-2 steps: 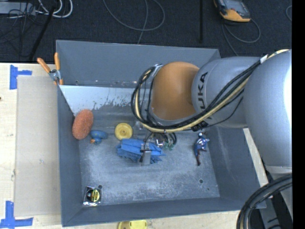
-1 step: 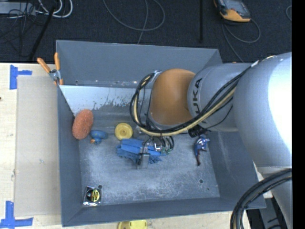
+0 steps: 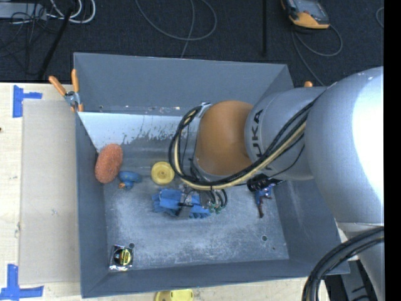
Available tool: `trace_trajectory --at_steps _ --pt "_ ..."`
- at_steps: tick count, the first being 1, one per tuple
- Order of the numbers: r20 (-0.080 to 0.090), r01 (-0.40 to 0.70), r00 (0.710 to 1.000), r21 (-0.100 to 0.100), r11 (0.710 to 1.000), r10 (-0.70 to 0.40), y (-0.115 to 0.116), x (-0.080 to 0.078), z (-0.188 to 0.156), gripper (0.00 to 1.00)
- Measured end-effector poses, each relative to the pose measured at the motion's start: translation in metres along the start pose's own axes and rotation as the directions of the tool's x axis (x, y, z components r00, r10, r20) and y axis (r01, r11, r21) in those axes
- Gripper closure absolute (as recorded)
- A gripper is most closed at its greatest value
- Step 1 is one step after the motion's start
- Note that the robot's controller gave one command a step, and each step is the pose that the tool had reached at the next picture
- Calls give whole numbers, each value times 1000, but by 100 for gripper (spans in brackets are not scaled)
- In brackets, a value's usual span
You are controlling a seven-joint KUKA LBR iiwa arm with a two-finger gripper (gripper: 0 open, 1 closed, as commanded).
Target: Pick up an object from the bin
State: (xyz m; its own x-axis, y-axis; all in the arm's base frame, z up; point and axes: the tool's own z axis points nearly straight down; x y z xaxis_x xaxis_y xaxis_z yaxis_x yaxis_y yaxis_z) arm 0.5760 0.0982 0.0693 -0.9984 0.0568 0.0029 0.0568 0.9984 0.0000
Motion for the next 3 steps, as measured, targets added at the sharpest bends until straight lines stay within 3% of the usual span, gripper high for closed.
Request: trace_trajectory --at_steps 3 --pt "-3 -1 1000 1 1000 1 -1 2 -10 100"
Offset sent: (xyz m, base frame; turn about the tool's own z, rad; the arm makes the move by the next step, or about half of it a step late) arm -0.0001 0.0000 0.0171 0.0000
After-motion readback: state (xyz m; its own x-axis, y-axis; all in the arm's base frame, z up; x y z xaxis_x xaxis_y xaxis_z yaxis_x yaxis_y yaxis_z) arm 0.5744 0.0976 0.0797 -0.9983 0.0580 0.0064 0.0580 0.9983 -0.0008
